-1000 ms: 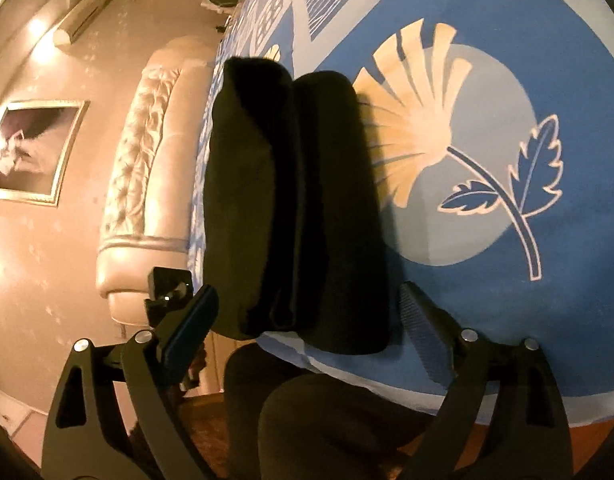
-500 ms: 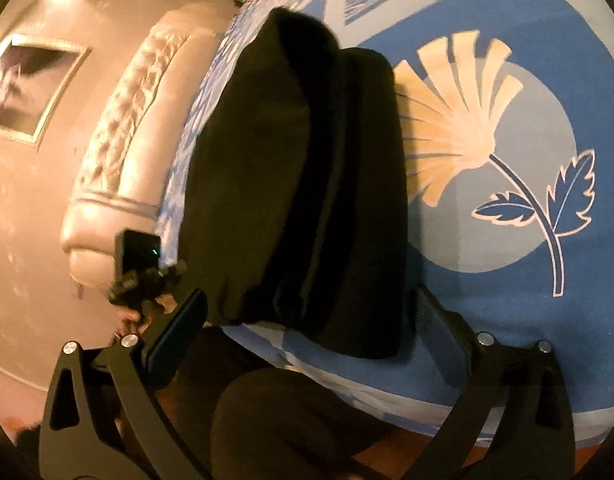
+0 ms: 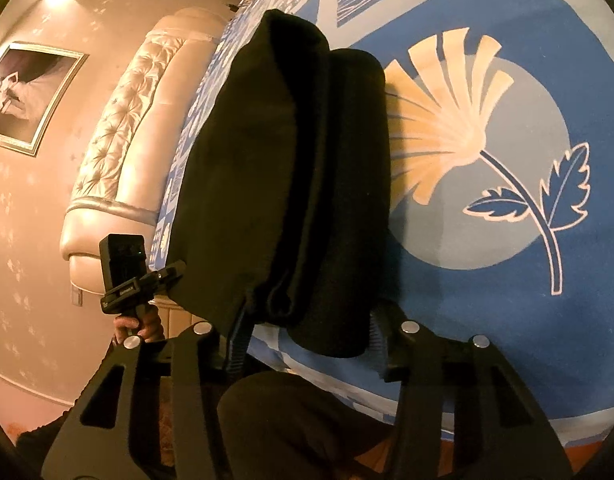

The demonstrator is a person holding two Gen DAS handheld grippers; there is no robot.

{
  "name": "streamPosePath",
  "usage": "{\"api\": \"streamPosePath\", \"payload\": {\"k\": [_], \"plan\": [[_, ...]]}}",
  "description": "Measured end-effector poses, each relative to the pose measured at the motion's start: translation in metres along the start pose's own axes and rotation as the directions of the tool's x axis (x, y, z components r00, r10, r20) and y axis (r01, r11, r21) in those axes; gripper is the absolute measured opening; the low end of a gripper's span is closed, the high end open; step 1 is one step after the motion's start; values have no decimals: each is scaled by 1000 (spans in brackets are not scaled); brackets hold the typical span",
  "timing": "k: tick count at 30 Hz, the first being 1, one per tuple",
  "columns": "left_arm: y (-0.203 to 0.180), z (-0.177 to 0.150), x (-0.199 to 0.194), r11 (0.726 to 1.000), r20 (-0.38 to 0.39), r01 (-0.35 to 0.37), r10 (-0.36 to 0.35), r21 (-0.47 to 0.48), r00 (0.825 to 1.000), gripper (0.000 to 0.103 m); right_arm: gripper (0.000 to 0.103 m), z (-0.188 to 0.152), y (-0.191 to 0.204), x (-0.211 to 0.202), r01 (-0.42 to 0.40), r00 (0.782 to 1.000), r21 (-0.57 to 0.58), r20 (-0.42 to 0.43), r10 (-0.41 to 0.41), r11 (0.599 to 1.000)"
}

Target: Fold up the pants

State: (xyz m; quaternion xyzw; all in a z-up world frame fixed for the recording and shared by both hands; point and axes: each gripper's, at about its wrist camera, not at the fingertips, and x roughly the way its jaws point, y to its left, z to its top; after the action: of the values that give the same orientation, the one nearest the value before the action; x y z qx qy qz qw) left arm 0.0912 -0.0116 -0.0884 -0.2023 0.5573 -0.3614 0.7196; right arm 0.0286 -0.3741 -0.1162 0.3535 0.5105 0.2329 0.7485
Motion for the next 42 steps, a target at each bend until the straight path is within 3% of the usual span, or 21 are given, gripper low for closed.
{"api": "streamPosePath", "payload": {"k": [38, 42], "plan": [[35, -25, -49, 997, 86, -13, 19, -70, 996, 31, 46, 11, 17, 44, -73, 997, 5, -25, 73, 997], [28, -25, -48, 998, 75, -52, 54, -36, 996, 38, 50, 11, 17, 43, -85, 996, 14, -25, 85, 996]]}}
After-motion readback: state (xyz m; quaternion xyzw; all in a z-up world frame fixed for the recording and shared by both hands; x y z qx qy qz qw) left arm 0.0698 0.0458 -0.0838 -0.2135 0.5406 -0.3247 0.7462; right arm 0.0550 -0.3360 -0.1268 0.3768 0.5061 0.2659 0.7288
